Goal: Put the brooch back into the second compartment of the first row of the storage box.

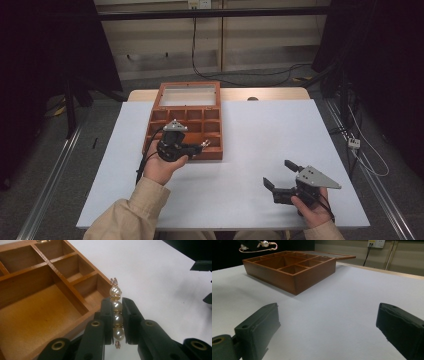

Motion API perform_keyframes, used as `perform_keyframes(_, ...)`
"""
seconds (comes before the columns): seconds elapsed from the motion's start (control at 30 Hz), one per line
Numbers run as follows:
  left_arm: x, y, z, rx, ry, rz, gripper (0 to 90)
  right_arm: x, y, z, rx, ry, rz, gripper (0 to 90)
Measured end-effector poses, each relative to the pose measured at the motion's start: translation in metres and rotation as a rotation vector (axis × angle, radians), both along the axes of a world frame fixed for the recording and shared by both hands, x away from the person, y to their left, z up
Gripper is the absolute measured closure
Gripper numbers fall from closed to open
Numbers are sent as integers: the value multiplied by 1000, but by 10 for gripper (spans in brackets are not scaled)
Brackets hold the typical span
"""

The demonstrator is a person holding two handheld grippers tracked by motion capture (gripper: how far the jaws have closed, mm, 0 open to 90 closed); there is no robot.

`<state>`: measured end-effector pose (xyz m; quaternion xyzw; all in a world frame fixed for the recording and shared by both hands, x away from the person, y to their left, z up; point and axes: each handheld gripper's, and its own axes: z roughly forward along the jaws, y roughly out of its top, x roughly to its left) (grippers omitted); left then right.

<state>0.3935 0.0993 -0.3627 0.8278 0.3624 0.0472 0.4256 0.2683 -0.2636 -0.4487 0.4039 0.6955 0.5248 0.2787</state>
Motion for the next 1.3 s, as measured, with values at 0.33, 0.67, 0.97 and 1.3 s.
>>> perform_keyframes(0.33,16,9,6,16,-8,42,802,0,0,0,3,2,5,41)
perform_keyframes(0.67,29,14,10,20,-15,74,802,0,0,0,5,1,6,41)
perform_keyframes(0.97,41,18,13,28,-23,94,802,0,0,0,5,2,7,41)
perform_keyframes(1.3,52,22,14,49,-33,119,802,0,-1,0,5,1,6,41)
